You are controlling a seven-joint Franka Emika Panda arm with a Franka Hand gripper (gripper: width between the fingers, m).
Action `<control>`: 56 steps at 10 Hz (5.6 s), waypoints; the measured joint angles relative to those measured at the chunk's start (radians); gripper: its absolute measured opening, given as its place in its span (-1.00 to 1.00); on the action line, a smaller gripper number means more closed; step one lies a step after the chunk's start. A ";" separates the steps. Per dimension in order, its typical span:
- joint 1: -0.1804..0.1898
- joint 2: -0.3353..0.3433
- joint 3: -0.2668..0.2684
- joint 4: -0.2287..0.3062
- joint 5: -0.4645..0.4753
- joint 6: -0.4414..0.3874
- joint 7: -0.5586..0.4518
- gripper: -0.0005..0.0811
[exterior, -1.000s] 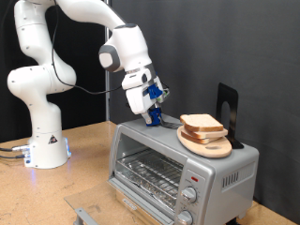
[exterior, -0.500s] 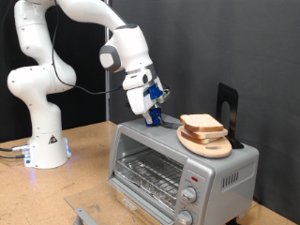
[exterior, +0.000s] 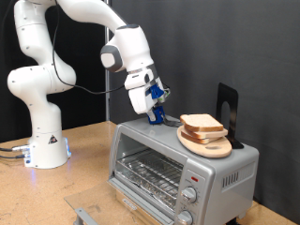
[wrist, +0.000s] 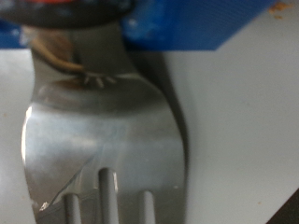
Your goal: Make a piece of toast with the oven
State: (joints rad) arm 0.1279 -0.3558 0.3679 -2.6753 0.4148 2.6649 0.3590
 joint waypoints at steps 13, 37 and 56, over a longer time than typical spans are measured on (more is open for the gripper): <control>0.071 -0.139 -0.092 0.000 0.178 -0.102 -0.136 -0.05; -0.107 -0.046 -0.371 0.092 -0.054 -0.275 -0.511 -0.05; -0.071 0.019 -0.310 0.105 -0.022 -0.121 -0.601 -0.05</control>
State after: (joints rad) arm 0.0568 -0.3365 0.0578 -2.5703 0.3926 2.5437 -0.2416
